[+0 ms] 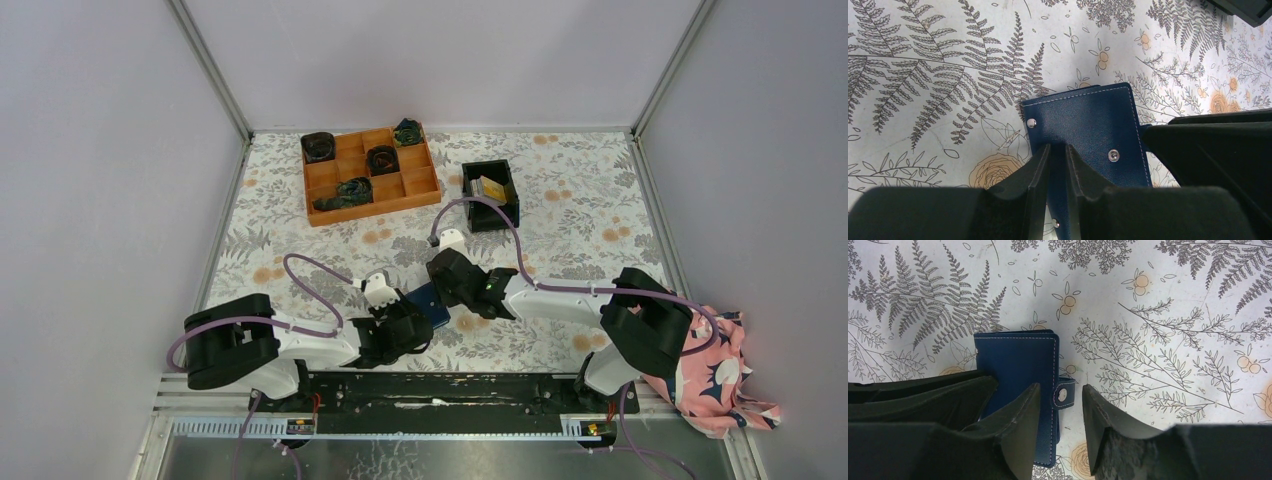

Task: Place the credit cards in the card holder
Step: Close the card holder at the center of the board.

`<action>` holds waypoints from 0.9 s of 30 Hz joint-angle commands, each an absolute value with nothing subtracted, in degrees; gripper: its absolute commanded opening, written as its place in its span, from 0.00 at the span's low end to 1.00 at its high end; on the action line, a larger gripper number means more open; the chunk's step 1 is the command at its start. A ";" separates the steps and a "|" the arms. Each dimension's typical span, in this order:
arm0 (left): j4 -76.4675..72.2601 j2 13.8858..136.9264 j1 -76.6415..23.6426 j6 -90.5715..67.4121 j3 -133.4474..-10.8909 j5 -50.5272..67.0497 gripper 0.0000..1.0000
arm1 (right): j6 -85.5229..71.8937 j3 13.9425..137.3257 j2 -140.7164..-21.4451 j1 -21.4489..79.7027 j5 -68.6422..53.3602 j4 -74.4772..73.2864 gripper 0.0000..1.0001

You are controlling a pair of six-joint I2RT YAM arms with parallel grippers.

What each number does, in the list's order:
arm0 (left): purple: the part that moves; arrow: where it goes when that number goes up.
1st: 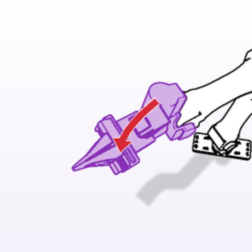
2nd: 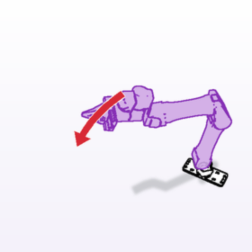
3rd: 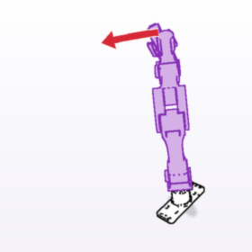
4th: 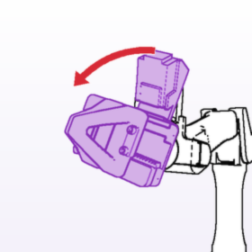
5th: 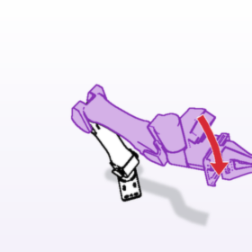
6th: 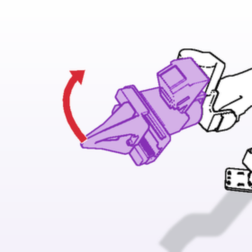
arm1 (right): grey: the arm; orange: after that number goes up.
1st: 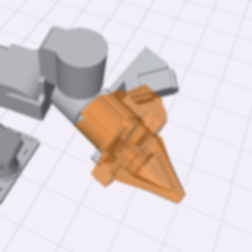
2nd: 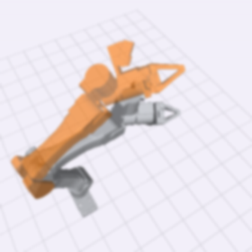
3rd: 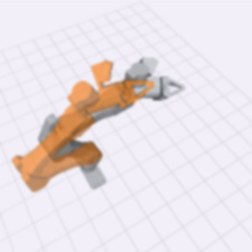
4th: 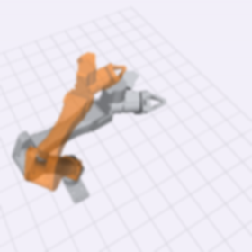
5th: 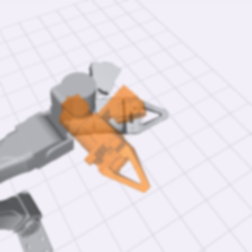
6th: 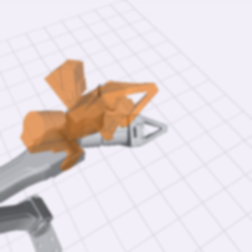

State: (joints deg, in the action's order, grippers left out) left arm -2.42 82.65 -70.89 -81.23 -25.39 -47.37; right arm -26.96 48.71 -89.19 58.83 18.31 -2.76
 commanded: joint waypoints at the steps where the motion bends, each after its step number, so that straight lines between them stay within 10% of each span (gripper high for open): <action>1: -0.60 84.73 -71.10 -80.07 -24.81 -43.60 0.25 | -26.54 51.46 -88.70 58.45 17.12 -3.08 0.44; 27: -0.98 86.09 -71.08 -80.02 -25.31 -43.12 0.25 | -26.89 50.77 -88.51 58.45 17.84 -3.39 0.35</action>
State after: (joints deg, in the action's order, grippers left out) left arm -3.11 83.22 -70.89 -81.23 -25.45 -47.48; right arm -27.00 49.32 -91.00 58.81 16.93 -4.05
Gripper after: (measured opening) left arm 0.248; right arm 0.349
